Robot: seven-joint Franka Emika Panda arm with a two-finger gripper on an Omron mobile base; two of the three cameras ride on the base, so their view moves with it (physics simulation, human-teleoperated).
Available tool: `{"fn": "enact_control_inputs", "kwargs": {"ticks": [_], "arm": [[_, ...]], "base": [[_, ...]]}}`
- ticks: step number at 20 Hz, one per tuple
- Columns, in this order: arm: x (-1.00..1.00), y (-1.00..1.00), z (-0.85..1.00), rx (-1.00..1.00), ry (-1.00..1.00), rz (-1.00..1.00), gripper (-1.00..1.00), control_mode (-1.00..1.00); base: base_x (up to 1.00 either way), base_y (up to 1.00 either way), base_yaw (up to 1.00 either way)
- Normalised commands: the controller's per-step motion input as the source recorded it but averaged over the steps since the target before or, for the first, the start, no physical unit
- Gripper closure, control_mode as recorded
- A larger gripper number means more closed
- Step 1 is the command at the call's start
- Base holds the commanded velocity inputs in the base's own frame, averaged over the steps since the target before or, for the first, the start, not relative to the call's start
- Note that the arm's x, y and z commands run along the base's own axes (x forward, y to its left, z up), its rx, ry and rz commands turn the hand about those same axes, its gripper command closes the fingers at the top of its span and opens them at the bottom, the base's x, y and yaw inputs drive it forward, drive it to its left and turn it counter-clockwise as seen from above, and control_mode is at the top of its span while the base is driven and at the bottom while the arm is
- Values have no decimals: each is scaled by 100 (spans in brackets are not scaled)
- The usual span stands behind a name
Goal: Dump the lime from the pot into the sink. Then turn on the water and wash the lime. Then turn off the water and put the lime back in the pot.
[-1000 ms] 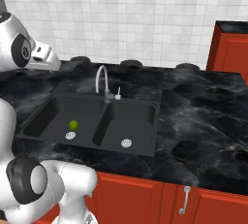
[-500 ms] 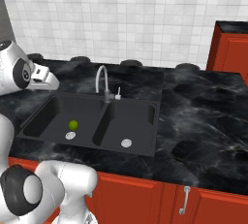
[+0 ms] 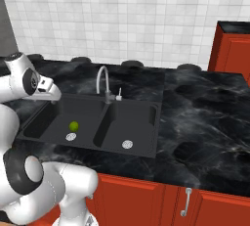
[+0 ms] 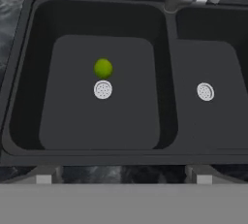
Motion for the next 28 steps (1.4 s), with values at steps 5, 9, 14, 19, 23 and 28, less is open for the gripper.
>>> {"fn": "enact_control_inputs", "kwargs": {"ticks": [5,9,14,19,23,28], "arm": [[36,11,-47,-1,13,0,-100,-100],[22,8,-59,-3,10,0,-100,-100],[20,2,-49,-4,5,0,-100,-100],[24,0,-35,-4,2,0,-100,-100],[23,0,-37,-3,6,0,-100,-100],[33,0,-43,0,12,0,-100,-100]], "base": [[0,0,0],[0,0,0],[0,0,0],[0,0,0],[0,0,0],[0,0,0]]}}
